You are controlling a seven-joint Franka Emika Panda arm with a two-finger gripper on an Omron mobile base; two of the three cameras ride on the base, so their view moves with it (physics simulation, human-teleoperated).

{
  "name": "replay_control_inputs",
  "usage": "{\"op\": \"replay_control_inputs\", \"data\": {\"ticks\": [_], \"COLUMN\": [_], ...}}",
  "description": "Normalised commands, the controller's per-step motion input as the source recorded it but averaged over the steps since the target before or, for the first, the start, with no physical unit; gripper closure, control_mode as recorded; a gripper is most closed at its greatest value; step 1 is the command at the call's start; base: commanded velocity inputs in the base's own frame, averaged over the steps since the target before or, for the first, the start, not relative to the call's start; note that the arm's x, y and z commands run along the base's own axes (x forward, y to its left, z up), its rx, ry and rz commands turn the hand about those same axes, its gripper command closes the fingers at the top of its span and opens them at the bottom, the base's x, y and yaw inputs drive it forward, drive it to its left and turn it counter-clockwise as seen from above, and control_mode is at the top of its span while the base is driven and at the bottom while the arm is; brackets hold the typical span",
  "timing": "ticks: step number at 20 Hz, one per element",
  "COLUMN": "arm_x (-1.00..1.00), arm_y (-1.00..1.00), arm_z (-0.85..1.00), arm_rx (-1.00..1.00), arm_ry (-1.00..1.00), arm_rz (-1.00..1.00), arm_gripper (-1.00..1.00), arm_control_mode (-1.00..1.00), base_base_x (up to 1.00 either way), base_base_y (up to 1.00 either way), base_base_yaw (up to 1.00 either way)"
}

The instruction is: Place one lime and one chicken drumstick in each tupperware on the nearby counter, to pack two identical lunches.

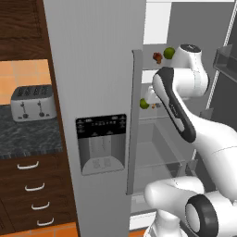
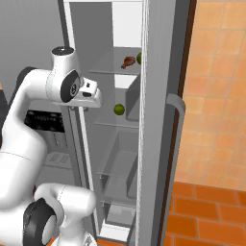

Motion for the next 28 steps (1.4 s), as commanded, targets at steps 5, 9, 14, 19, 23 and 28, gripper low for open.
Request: {"op": "replay_control_inputs", "data": {"ticks": [5, 9, 14, 19, 23, 28], "arm_x": [-0.47, -0.33, -0.04, 0.14, 0.32, 0.62], "arm_y": [-0.06, -0.06, -0.34, -0.4, -0.37, -0.16], "arm_z": [0.0, 0.29, 0.52, 0.73, 0.58, 0.14], "arm_rx": [0.0, 0.01, 0.03, 0.0, 0.0, 0.0], "arm_ry": [-0.11, -0.53, -0.32, -0.09, 0.0, 0.05], "arm_rz": [-0.01, 0.0, -0.03, -0.06, 0.0, 0.0], "arm_gripper": [-1.0, -1.0, -1.0, -1.0, -1.0, -1.0], "arm_control_mode": [-1.0, -1.0, -1.0, -1.0, -1.0, -1.0], "base_base_x": [0.0, 0.0, 0.0, 0.0, 0.0, 0.0], "base_base_y": [0.0, 0.0, 0.0, 0.0, 0.0, 0.0], "base_base_yaw": [0.0, 0.0, 0.0, 0.0, 0.0, 0.0]}}
